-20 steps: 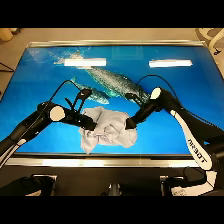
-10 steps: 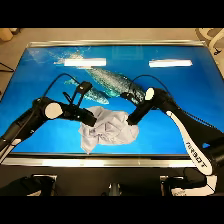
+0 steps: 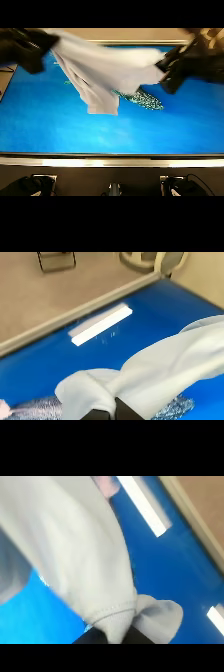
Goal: Fold the shirts.
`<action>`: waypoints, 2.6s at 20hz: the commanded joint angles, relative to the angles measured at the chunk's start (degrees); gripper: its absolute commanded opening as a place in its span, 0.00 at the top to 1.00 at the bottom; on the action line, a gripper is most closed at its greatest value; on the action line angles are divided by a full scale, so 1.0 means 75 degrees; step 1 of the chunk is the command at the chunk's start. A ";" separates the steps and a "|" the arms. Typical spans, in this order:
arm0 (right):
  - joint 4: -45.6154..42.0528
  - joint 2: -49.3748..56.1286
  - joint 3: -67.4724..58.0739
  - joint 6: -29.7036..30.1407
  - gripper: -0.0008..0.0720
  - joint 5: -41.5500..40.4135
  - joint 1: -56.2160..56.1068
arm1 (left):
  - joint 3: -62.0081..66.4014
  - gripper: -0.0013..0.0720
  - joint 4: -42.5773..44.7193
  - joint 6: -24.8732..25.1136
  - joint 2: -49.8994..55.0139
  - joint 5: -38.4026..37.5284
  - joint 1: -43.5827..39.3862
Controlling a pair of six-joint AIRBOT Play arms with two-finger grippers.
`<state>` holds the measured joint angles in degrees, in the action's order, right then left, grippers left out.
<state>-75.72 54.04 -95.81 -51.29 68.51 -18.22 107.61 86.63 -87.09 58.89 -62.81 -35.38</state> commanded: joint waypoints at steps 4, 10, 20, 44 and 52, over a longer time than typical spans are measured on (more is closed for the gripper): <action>-0.0189 -0.1568 -0.0254 -0.2095 0.96 0.0848 -0.0006 | 0.0816 0.95 0.0143 -0.0192 -0.0396 -0.0755 -0.0915; -0.0542 -0.0216 0.0245 -0.1920 0.96 0.4351 -0.0006 | -0.0108 0.95 0.1241 -0.0659 0.0458 -0.1734 -0.0697; -0.0326 0.3153 0.4482 -0.3031 0.96 -0.2530 -0.0006 | -0.2430 0.90 0.0224 -0.1498 0.5106 -0.0833 0.0530; 0.0676 0.2162 0.5388 -0.0064 0.16 0.1833 0.3558 | -1.0914 0.01 -0.4313 -0.1367 0.0119 0.0979 0.3098; 0.1052 0.2159 0.6441 -0.0070 0.14 0.1693 0.3299 | -1.0905 0.20 -0.4561 -0.1918 0.0825 0.1976 0.1903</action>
<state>-69.49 70.28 -51.13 -51.86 81.62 6.85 26.46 51.13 -99.00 63.75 -53.23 -18.65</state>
